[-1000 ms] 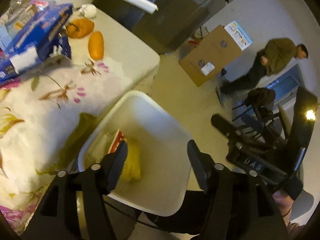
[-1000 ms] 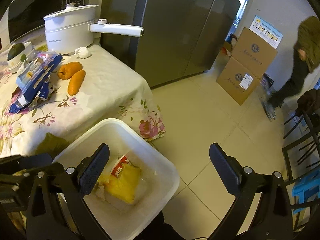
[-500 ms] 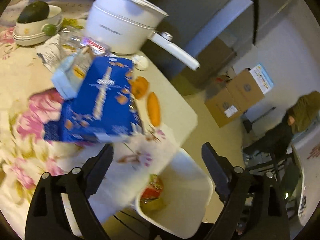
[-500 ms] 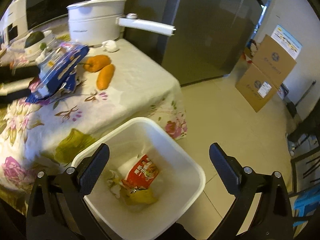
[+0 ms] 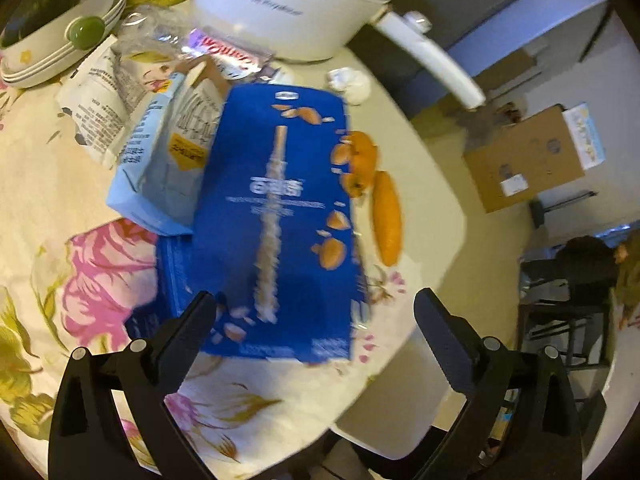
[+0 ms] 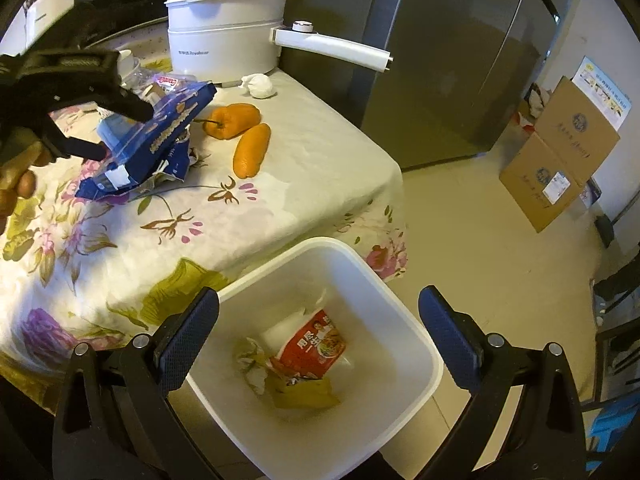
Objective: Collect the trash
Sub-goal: 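Grasp the blue biscuit box with the left gripper and lift it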
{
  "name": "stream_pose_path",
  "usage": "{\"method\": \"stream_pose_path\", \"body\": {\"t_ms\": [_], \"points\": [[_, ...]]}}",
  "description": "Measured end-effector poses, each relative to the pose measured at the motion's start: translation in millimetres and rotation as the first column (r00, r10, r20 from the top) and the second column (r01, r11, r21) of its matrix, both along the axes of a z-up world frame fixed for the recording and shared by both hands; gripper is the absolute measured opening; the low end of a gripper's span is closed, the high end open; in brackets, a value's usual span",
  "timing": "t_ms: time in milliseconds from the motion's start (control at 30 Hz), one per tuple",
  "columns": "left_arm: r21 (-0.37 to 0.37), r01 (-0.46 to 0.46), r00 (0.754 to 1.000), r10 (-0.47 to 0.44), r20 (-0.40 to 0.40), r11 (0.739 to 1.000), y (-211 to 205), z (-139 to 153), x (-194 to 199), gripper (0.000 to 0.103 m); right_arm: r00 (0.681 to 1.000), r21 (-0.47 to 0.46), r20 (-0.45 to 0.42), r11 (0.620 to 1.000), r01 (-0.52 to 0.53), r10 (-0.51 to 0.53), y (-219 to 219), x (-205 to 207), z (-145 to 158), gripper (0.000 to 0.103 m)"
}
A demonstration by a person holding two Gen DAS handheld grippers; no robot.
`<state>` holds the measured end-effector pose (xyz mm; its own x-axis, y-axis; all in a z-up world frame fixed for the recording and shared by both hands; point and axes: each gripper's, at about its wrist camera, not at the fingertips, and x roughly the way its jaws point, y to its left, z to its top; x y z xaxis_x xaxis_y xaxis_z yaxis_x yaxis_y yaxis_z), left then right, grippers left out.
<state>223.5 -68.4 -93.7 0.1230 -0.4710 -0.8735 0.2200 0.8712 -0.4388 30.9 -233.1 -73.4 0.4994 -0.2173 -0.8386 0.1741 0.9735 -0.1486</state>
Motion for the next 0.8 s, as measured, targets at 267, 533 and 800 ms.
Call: {"method": "stream_pose_path", "body": {"t_ms": [267, 533, 800], "points": [[0.056, 0.004, 0.998, 0.000, -0.065, 0.998, 3.0, -24.0, 21.2, 0.096, 0.999, 0.017, -0.004, 0.999, -0.038, 0.038, 8.3, 3.7, -0.3, 0.096], [-0.056, -0.066, 0.998, 0.065, -0.017, 0.996, 14.0, -31.5, 18.2, 0.091, 0.999, 0.009, -0.027, 0.999, -0.035, 0.035, 9.7, 7.3, -5.7, 0.096], [-0.136, -0.078, 0.986, 0.097, 0.137, 0.988, 40.5, 0.5, -11.1, 0.090, 0.999, -0.013, -0.037, 0.999, -0.035, 0.034, 14.2, 11.3, -9.5, 0.096]]}}
